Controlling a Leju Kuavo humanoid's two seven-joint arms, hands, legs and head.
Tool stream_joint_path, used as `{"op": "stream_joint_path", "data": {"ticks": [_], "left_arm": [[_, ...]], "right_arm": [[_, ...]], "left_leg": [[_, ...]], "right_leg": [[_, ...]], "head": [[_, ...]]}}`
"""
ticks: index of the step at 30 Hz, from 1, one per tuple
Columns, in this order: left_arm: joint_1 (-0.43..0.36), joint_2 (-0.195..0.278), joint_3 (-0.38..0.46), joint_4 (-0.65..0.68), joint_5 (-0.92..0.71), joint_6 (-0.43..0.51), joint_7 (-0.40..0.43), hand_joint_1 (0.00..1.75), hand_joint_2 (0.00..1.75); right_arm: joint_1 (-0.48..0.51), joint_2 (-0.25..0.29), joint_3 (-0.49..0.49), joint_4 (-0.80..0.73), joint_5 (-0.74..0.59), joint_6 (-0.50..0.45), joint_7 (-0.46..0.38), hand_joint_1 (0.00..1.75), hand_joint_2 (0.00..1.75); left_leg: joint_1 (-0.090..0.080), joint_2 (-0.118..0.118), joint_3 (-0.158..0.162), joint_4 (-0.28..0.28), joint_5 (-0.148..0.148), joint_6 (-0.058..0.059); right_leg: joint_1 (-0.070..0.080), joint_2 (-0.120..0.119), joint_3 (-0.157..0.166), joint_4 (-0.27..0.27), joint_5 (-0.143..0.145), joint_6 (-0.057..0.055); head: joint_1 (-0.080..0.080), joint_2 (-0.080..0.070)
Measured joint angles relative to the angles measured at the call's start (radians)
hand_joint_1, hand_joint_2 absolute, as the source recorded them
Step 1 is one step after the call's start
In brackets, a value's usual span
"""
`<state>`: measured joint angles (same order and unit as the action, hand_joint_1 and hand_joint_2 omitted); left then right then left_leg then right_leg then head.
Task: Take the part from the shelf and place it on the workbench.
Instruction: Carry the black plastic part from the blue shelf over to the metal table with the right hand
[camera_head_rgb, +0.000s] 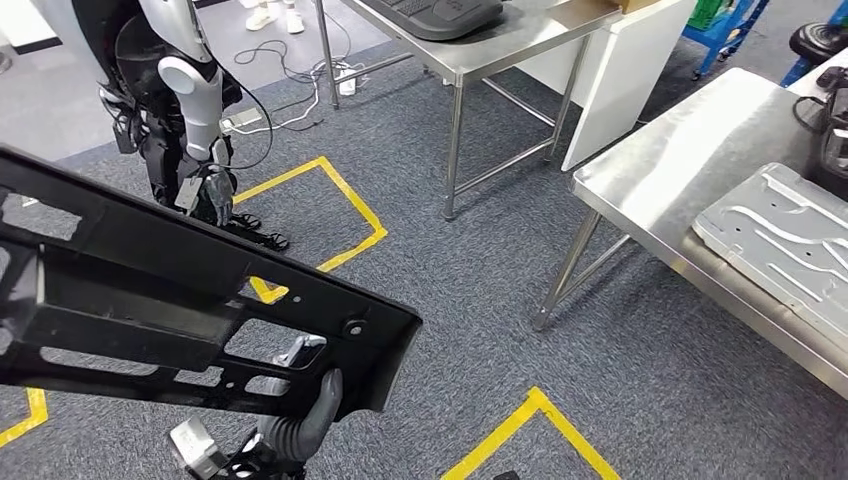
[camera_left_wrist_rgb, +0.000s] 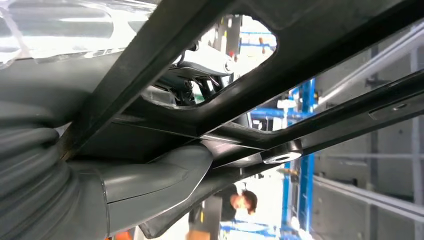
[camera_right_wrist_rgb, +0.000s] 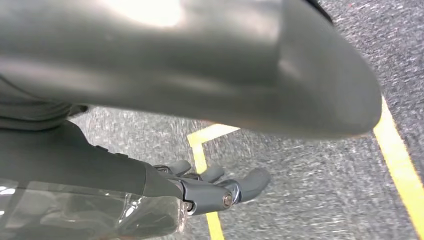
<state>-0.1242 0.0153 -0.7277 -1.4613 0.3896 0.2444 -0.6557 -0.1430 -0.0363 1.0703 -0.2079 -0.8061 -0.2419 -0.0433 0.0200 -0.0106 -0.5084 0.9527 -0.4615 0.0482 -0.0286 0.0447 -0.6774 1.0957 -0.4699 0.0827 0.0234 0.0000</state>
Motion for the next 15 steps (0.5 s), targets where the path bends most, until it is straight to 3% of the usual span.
{"op": "stream_joint_path", "data": {"ticks": [2,3,4,5,7,8,9,11,13,15], "left_arm": [[-0.004,-0.004,-0.002,0.008,0.003,-0.005,0.001,1.75,1.75],[-0.008,-0.007,-0.005,0.012,0.005,-0.008,0.002,1.75,1.75],[-0.014,-0.011,-0.008,0.017,0.007,-0.010,0.003,1.75,1.75],[-0.020,-0.015,-0.012,0.021,0.009,-0.012,0.005,1.75,1.75],[-0.034,-0.023,-0.019,0.027,0.011,-0.014,0.007,1.75,1.75],[-0.040,-0.027,-0.023,0.030,0.012,-0.014,0.008,1.75,1.75],[-0.045,-0.029,-0.026,0.033,0.012,-0.015,0.009,1.75,1.75],[-0.050,-0.033,-0.030,0.039,0.012,-0.015,0.012,1.75,1.75],[-0.053,-0.037,-0.033,0.044,0.012,-0.016,0.013,1.75,1.75],[-0.058,-0.039,-0.034,0.049,0.012,-0.017,0.014,1.75,1.75]], "right_arm": [[-0.001,-0.003,-0.003,0.000,-0.008,0.000,0.000,0.00,0.00],[0.001,-0.005,-0.006,0.000,-0.014,0.000,-0.002,0.00,0.00],[0.003,-0.007,-0.009,0.000,-0.021,0.000,-0.005,0.00,0.00],[0.006,-0.010,-0.012,0.000,-0.027,0.000,-0.008,0.00,0.00],[0.010,-0.016,-0.020,0.000,-0.037,0.000,-0.016,0.00,0.00],[0.010,-0.018,-0.023,0.000,-0.040,0.000,-0.019,0.00,0.00],[0.010,-0.019,-0.027,0.000,-0.042,0.000,-0.022,0.00,0.00],[0.013,-0.021,-0.030,0.000,-0.043,0.000,-0.025,0.00,0.00],[0.018,-0.024,-0.033,0.001,-0.048,0.000,-0.025,0.00,0.00],[0.020,-0.025,-0.039,0.001,-0.054,0.000,-0.026,0.00,0.00]], "left_leg": [[-0.005,0.030,-0.003,0.000,0.001,0.003],[-0.007,0.046,-0.004,0.000,0.001,0.004],[-0.009,0.059,-0.004,0.000,0.001,0.004],[-0.010,0.071,-0.004,0.001,0.001,0.004],[-0.015,0.091,-0.001,0.002,-0.002,0.001],[-0.018,0.100,-0.001,0.002,-0.003,-0.002],[-0.022,0.109,-0.001,0.003,-0.004,-0.005],[-0.024,0.126,0.000,0.002,-0.005,-0.012],[-0.019,0.102,-0.006,0.023,-0.024,-0.023],[-0.012,0.048,-0.047,0.120,-0.085,-0.032]], "right_leg": [[0.001,-0.025,-0.054,0.131,-0.060,0.002],[0.001,-0.028,-0.064,0.163,-0.068,0.003],[0.001,-0.030,-0.053,0.155,-0.058,0.002],[0.002,-0.036,-0.021,0.107,-0.033,0.001],[0.009,-0.079,0.066,-0.040,0.019,-0.008],[0.014,-0.098,0.095,-0.093,0.033,-0.015],[0.019,-0.110,0.108,-0.122,0.039,-0.021],[0.022,-0.096,0.104,-0.129,0.041,-0.032],[0.017,-0.076,0.101,-0.133,0.047,-0.043],[0.011,-0.056,0.097,-0.135,0.053,-0.053]], "head": [[0.003,0.000],[0.003,0.000],[0.003,0.000],[0.003,0.000],[0.003,0.000],[0.002,0.000],[0.002,0.000],[0.000,0.000],[0.000,0.000],[-0.002,0.000]]}}
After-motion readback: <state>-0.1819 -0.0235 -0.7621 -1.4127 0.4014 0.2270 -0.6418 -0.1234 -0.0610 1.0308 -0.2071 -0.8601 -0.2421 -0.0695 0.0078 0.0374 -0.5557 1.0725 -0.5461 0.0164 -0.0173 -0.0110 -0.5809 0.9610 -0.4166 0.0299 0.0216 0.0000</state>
